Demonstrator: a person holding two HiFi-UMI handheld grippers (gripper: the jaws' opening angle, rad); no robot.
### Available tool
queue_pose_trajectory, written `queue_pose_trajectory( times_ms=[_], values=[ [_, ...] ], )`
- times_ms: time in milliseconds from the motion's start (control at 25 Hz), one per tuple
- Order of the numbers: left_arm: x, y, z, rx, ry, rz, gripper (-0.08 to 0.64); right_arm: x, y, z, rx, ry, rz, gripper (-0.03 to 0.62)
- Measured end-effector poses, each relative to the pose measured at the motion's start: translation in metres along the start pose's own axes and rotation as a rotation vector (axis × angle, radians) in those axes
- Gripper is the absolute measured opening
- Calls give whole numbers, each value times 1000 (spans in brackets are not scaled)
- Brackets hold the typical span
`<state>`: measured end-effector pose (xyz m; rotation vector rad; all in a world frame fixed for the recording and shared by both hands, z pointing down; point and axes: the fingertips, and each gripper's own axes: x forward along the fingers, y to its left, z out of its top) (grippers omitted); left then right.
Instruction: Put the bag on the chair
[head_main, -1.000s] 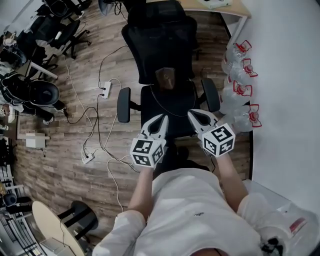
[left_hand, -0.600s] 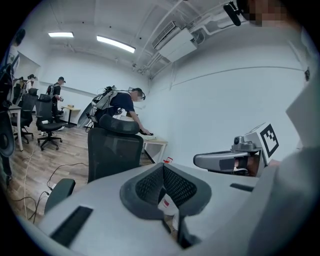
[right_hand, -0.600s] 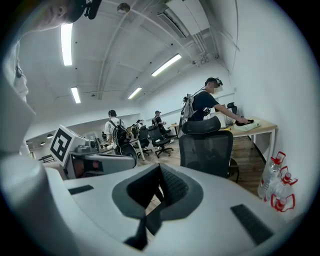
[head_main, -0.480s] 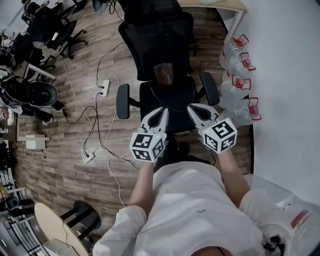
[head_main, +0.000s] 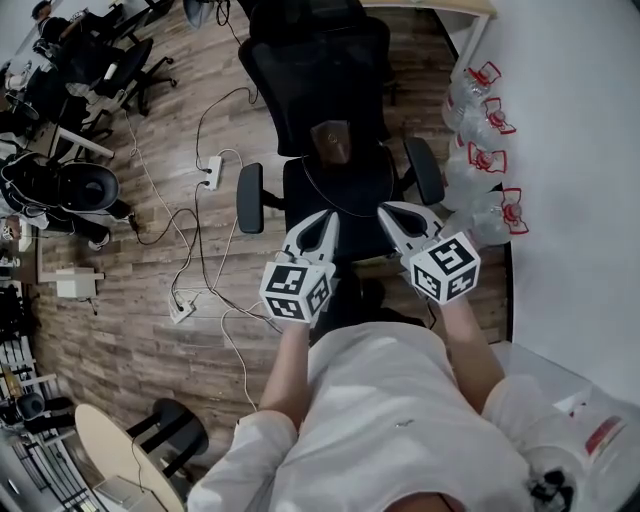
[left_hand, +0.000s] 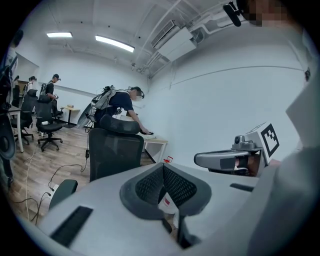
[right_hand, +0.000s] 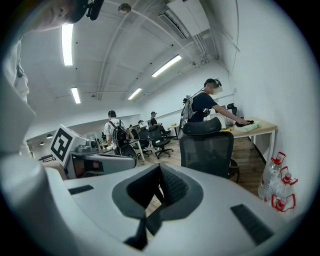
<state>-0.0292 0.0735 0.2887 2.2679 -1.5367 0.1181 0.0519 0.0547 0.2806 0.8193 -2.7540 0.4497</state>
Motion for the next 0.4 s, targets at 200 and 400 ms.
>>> queue_pose_trajectory(
  times_ms=[200,400],
  values=[
    [-1,-1,-3,-3,3,4,5,-1,-1,-1,-5,5,-1,3],
    [2,-2,-4,-4,5,8,5,-2,-7,-3,-9,10,-6,3]
  ],
)
